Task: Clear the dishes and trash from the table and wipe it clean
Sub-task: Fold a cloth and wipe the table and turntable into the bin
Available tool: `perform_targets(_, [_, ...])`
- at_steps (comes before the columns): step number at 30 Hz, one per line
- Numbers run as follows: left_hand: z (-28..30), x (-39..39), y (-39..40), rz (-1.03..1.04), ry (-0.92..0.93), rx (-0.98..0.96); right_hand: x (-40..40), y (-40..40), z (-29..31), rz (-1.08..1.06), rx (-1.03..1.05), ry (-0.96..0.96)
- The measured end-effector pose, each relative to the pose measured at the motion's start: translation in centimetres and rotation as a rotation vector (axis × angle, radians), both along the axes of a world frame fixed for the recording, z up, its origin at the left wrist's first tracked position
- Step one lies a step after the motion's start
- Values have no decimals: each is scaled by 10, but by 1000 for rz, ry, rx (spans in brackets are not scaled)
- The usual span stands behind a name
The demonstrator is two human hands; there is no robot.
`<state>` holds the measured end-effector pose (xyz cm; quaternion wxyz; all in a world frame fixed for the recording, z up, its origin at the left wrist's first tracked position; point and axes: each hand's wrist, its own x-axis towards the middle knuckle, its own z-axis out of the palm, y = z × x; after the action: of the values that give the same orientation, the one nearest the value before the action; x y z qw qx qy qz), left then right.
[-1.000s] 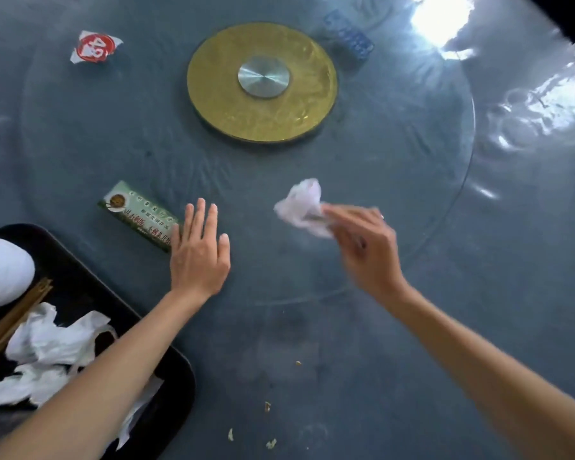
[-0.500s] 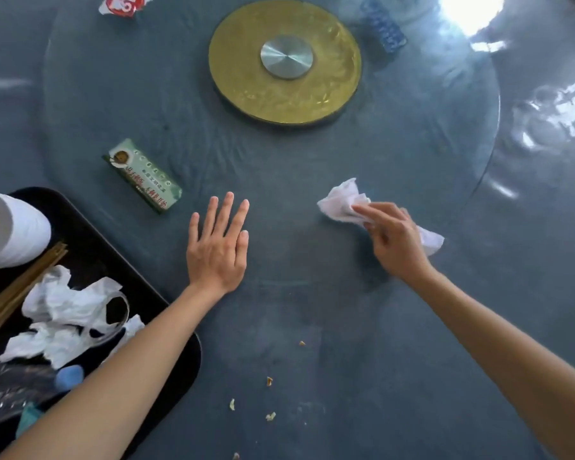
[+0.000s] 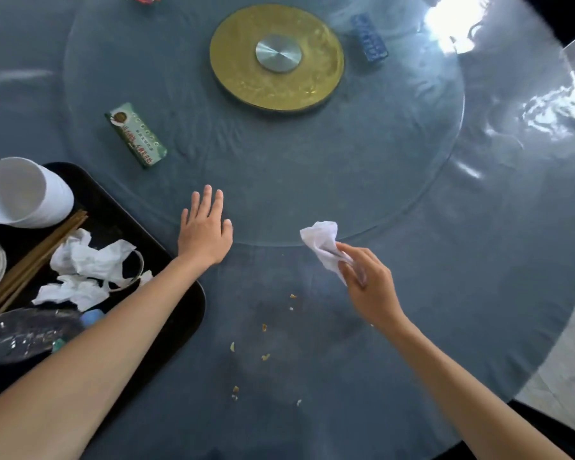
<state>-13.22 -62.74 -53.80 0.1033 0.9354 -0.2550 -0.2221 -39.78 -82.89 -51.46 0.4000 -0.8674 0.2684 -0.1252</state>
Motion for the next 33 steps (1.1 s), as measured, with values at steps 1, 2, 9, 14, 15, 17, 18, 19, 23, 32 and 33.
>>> perform_targets(1, [5,-4,2,-4,42,-3,-2,-2,-2,-6,-35,11])
perform_targets(2, [10,-7,5,-10,78,-10,-4,-2,-6,3,-63,32])
perform_targets(9, [19,-41,37,-123,79,23,6,48,-46,204,-168,94])
perform_targets(14, [9,-59,47,-164,24,31,-7,90,-53,587,-226,58])
perform_targets(15, [8,-63,49,-168,19,31,-16,100,-54,676,-223,55])
perform_targets(17, [6,-73,54,-191,11,40,-34,115,-54,787,-199,67])
perform_targets(18, [5,-79,58,-220,-5,58,-41,118,-53,786,-181,72])
perform_targets(19, [6,-85,64,-246,-30,78,-44,118,-51,748,-162,61])
perform_targets(23, [7,-109,94,-210,-104,100,-20,96,-49,435,-182,-28])
perform_targets(32, [-3,-149,148,-211,-135,16,8,133,-48,405,-340,158])
perform_targets(33, [-4,-156,153,-222,-144,1,2,140,-48,442,-346,154])
